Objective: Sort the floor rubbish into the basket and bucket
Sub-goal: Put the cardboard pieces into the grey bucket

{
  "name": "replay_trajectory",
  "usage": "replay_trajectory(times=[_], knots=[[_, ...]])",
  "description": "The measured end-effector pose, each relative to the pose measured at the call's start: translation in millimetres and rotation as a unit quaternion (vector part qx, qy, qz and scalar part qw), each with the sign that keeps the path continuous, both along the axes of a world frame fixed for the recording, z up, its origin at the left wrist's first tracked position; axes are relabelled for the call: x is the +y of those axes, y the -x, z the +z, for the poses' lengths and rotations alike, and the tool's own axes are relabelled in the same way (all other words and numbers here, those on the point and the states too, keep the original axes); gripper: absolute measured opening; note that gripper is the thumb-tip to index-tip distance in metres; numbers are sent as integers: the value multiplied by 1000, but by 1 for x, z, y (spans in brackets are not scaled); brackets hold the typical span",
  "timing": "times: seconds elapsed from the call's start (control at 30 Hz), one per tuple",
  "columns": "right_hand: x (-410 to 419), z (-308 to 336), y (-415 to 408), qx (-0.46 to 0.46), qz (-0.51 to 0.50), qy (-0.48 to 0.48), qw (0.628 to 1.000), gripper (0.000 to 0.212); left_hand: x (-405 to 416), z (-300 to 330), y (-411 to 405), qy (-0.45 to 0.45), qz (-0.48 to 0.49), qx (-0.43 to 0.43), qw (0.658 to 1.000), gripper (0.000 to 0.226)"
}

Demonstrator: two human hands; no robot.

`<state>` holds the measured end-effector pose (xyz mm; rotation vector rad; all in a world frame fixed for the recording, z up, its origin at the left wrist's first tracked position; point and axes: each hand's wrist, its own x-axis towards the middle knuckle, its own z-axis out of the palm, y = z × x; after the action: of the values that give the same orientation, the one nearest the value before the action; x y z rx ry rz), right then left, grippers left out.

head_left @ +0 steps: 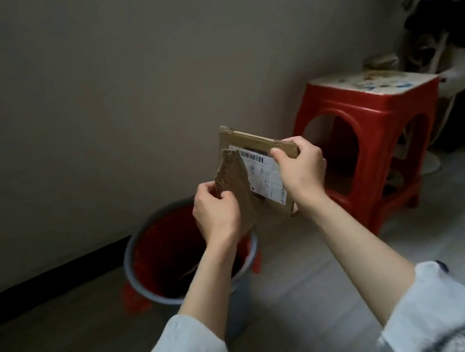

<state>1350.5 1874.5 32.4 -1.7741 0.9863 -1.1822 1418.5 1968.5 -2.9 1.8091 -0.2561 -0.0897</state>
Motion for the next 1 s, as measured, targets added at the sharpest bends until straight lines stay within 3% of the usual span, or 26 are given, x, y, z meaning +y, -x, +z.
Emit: replay_trajectory(times=[0.13,0.27,0.4,0.47,0.57,0.63,0.7,0.77,0.83,0.9,1.0], knots=[[22,-17,-23,-30,15,-36,999,8,42,-4,-47,-47,31,-64,996,20],[27,-43,-32,-19,54,-44,997,9,70,-47,-77,-200,-21,-170,965,16],[19,-55,-38,-5,102,-26,994,9,71,-84,-92,-328,-158,-127,923,34],[13,-60,-38,6,140,-10,990,10,67,-87,-94,-291,-168,-102,936,52],[6,-73,-35,18,190,28,981,14,65,-71,-98,-167,-108,-133,971,68],[5,-80,-35,32,212,71,974,18,68,-57,-102,-154,-137,-209,956,76],[11,-85,-38,55,233,130,962,18,69,-50,-105,-196,-180,-332,905,64],[20,-87,-43,60,256,189,946,18,68,-53,-103,-220,-201,-402,866,35],[30,-85,-48,62,259,225,937,21,68,-57,-95,-210,-183,-409,869,15],[33,-84,-52,82,235,228,941,34,69,-60,-93,-200,-147,-402,881,12],[29,-77,-50,149,219,161,951,90,72,-56,-96,-176,-112,-421,883,9]])
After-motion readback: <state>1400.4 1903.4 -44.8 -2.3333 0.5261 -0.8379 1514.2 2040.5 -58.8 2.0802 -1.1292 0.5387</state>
